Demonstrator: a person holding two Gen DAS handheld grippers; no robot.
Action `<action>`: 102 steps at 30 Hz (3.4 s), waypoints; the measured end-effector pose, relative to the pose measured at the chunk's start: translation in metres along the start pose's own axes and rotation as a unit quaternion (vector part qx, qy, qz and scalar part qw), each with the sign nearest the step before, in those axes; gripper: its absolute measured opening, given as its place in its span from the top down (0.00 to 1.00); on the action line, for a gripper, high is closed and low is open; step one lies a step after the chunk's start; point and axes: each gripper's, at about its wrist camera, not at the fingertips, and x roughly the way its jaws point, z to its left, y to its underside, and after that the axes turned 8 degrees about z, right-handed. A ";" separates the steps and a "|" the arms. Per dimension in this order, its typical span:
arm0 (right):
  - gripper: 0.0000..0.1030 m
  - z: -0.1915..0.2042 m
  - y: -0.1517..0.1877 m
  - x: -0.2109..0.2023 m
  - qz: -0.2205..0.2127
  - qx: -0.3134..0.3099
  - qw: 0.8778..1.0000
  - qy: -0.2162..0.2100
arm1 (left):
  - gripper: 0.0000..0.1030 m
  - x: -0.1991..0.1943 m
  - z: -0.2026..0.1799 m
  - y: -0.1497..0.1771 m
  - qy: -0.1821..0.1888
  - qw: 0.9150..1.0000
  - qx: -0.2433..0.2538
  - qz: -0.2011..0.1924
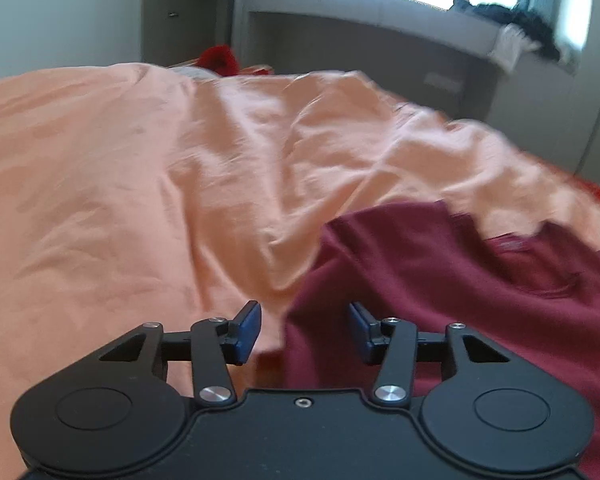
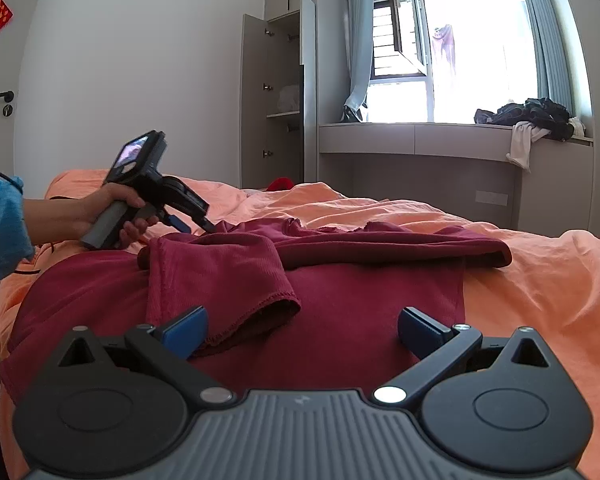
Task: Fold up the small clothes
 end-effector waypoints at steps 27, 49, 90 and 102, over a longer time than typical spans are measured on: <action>0.00 0.029 0.028 -0.062 -0.027 -0.083 0.995 0.052 | 0.06 -0.201 -0.026 0.138 0.018 0.993 0.042 -0.106; 0.00 0.092 0.103 -0.043 0.070 -0.333 0.908 0.245 | 0.01 -0.282 -0.090 0.326 0.064 0.957 0.226 -0.168; 0.95 0.077 0.032 -0.133 -0.076 -0.196 0.956 0.204 | 0.95 -0.265 -0.095 0.347 -0.131 0.928 0.240 -0.252; 0.96 0.087 0.039 -0.243 -0.162 -0.151 0.943 0.250 | 0.96 -0.405 -0.095 0.366 -0.055 0.904 0.229 -0.356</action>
